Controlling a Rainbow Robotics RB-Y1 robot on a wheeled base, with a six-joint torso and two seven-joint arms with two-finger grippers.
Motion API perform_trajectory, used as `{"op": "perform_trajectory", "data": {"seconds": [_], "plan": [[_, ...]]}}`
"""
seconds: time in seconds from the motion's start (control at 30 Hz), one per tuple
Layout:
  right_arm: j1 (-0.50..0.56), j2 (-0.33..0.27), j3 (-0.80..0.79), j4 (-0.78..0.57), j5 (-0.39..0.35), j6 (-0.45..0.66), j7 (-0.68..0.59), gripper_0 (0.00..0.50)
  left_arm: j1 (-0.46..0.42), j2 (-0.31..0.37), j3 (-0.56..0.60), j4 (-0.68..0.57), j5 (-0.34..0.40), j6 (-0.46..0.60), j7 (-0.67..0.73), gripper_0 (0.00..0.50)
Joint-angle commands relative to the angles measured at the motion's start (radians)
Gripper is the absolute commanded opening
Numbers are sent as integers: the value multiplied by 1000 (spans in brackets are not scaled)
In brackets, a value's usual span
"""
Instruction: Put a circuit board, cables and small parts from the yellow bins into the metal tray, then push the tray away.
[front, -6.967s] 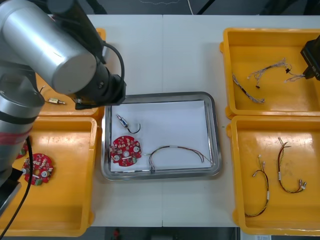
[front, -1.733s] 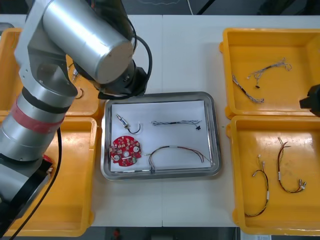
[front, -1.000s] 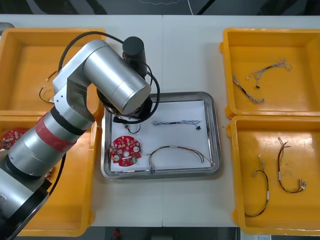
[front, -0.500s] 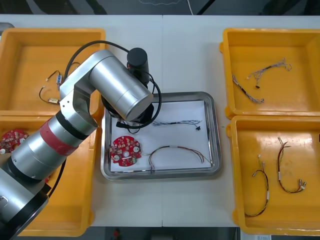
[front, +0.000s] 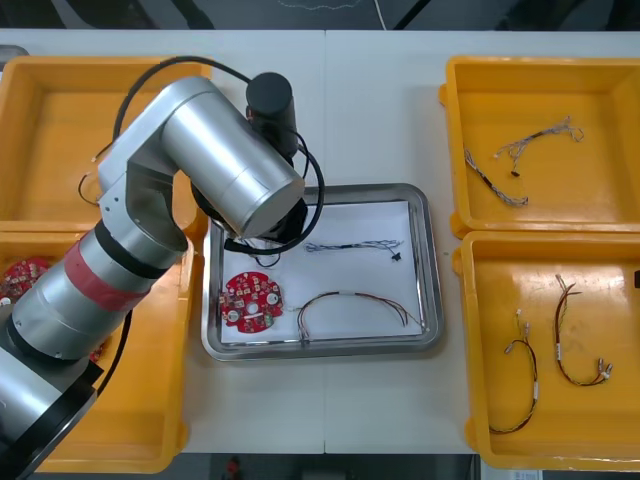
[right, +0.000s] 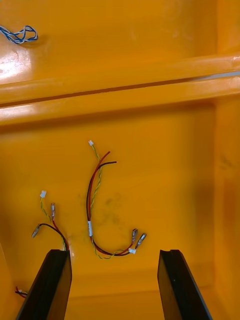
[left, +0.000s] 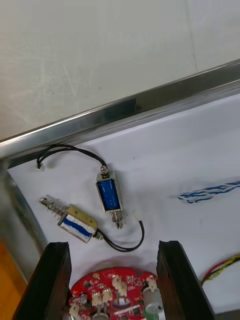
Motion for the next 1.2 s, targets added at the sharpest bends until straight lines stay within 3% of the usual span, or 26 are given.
{"op": "perform_trajectory", "data": {"seconds": [0.03,0.27,0.43,0.77,0.93,1.2], "plan": [[19,-36,13,-59,-19,2,0,500,9,51,145,-142,85,107,55,500],[19,-108,100,-176,-49,2,2,500,30,131,298,-290,204,112,35,500],[2,-141,172,-228,-121,2,3,500,88,209,390,-380,282,112,10,500],[-197,-165,413,-268,-233,2,39,500,245,358,606,-457,431,112,-111,500],[-317,-156,579,-266,-180,2,150,500,314,404,680,-458,447,112,-177,500],[-512,-71,858,-194,-50,2,312,500,476,455,795,-458,493,112,-272,500]]}}
